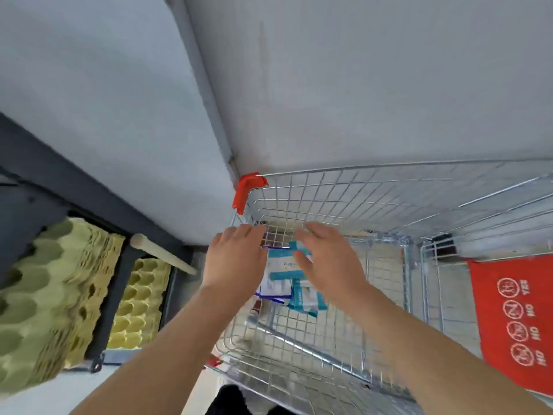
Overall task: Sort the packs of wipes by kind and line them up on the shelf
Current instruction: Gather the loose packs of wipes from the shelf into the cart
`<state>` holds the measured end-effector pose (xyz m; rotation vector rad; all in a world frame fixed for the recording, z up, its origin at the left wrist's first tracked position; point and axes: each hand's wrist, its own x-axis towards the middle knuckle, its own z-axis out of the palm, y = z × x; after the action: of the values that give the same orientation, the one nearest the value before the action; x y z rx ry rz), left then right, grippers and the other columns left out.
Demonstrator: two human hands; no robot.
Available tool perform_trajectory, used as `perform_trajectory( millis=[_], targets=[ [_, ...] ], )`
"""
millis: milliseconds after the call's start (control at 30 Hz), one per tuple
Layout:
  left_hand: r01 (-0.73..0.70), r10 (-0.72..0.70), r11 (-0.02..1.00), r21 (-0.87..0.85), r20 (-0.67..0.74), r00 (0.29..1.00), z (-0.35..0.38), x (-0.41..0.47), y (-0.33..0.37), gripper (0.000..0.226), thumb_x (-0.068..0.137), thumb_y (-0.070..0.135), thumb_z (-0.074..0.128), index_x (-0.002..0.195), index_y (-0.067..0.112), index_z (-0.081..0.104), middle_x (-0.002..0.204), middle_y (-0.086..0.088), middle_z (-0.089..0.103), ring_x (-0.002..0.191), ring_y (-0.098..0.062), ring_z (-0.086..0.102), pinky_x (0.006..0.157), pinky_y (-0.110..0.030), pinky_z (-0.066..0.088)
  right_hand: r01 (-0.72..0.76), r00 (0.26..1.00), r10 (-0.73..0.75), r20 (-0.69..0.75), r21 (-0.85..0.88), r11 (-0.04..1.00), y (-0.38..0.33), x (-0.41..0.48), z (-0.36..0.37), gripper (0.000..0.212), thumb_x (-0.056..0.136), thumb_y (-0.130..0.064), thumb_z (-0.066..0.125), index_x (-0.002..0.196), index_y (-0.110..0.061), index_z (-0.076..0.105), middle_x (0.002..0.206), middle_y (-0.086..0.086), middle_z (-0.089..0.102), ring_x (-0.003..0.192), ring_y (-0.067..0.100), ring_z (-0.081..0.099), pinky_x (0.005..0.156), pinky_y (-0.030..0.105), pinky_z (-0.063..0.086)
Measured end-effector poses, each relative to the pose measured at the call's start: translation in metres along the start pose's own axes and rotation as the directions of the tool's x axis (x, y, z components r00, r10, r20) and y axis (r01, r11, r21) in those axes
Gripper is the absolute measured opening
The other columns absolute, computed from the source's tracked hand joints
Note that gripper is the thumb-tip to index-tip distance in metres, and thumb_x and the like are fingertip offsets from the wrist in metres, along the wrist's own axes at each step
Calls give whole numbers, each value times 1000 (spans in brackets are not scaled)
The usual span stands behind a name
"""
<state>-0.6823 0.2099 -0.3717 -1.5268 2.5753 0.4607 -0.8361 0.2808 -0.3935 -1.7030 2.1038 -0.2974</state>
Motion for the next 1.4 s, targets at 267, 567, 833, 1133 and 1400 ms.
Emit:
perform_trajectory(
  millis=[267,567,833,1133,1400],
  targets=[
    [39,-70,996,-84,-392,917,-169,-118,-37,41,89,32,60,128,20,58,117,0,66,106,-30,61,93,-43,45,333,892,-362,-269,-149,931,-151,-34,-140,40,87,-31,64,123,-12,62,126,9,62,114,30,58,98,39,45],
    [166,-209,978,-128,-672,711,-292,-254,-141,43,91,38,59,131,23,56,123,4,64,117,-24,56,100,-38,40,588,720,-581,-380,-109,801,-357,-81,-197,42,88,-35,63,125,-15,62,126,6,63,115,24,59,95,32,45],
    [249,-264,960,-129,-716,647,-362,-344,-283,44,93,39,54,134,25,53,125,4,61,116,-25,54,98,-36,38,648,686,-604,-406,-36,761,-537,-106,-177,41,91,-35,60,129,-21,59,133,-7,58,114,14,56,89,19,36],
    [262,-262,961,-88,-596,759,-410,-333,-415,46,96,41,48,139,27,44,133,3,56,121,-24,51,99,-38,40,451,827,-463,-317,-115,885,-637,-53,-135,51,91,-46,54,136,-20,51,124,-1,58,119,21,52,97,34,40],
    [215,-196,976,-16,-484,853,-437,-255,-486,50,95,46,47,141,26,41,132,-2,55,118,-26,52,92,-39,45,199,963,-228,-144,-194,961,-650,20,-114,79,77,-75,47,144,-37,31,140,-3,41,132,22,38,105,44,34]
  ],
)
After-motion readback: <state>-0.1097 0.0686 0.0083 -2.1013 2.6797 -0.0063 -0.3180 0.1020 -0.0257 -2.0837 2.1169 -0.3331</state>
